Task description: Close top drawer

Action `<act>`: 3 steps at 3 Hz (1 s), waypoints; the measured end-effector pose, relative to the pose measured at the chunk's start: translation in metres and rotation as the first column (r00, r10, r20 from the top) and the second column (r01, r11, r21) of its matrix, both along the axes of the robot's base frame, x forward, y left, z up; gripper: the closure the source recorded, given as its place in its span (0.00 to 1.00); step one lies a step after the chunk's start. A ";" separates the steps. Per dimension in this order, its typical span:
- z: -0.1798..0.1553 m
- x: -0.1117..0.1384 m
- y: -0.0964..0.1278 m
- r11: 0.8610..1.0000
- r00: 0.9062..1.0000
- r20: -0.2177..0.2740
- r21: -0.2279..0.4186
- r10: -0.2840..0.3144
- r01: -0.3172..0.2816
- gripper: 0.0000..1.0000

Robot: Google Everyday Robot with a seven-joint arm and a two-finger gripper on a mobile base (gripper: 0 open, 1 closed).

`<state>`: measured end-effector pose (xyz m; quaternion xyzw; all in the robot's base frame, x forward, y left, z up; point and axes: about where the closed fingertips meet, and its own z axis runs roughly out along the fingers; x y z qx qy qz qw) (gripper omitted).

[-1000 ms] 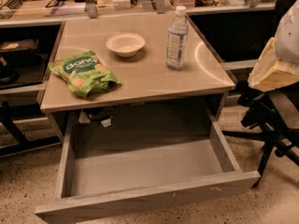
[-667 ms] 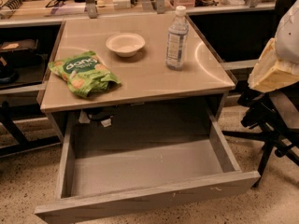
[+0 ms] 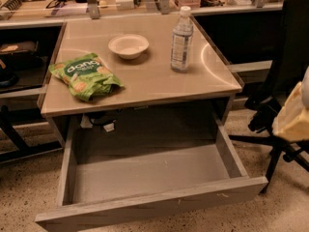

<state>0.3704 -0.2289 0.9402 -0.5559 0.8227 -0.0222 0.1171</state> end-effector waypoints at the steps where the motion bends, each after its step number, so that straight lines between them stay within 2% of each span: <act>1: -0.062 -0.046 0.002 0.999 0.986 -0.163 0.005 -0.034 0.035 1.00; 2: -0.062 -0.046 0.002 0.999 0.986 -0.163 0.005 -0.034 0.035 1.00; 3: -0.100 -0.061 0.009 0.999 0.972 -0.233 0.023 -0.041 0.047 1.00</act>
Offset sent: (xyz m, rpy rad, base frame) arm -0.0366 0.0022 -0.0462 0.0103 0.1248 -0.0306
